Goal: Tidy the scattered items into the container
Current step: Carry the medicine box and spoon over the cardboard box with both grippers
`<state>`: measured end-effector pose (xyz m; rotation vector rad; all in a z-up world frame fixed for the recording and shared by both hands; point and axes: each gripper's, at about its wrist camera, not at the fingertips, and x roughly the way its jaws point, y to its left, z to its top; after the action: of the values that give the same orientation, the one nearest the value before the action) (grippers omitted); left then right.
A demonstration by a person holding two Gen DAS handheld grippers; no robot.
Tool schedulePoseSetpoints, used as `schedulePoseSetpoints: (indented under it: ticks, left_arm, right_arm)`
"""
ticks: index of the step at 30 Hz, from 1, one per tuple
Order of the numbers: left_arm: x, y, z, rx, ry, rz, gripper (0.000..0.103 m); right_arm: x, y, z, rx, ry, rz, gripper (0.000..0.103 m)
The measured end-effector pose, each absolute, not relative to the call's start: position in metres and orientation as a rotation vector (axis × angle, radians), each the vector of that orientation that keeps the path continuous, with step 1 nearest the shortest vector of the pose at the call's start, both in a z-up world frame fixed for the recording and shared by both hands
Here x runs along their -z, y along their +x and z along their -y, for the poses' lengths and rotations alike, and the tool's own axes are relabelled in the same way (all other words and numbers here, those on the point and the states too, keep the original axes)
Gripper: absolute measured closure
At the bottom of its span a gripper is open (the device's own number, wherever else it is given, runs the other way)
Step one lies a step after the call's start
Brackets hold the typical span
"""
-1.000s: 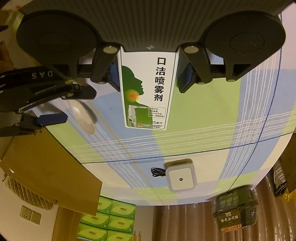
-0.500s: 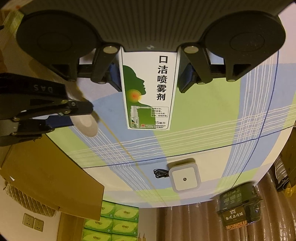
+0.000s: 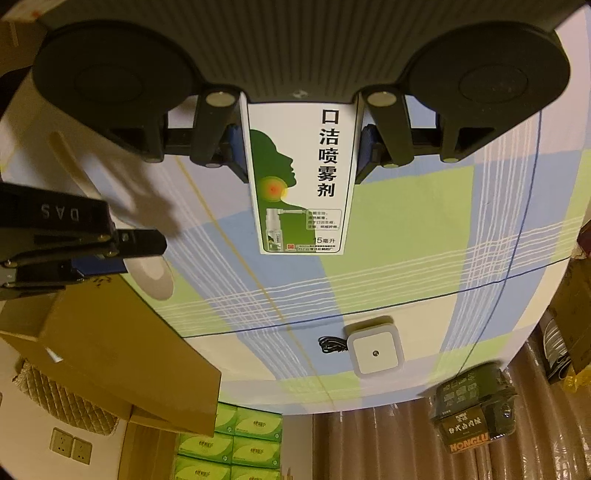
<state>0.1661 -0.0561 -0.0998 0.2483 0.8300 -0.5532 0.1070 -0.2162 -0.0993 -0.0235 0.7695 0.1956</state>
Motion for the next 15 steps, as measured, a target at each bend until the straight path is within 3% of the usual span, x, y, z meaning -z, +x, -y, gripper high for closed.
schedulePoseSetpoints:
  ticks: [15]
  left_arm:
    - [0.042,0.106,0.066,0.581,0.207,-0.773,0.052]
  right_arm:
    - [0.034,0.052,0.246,-0.130,0.022,-0.653,0.076]
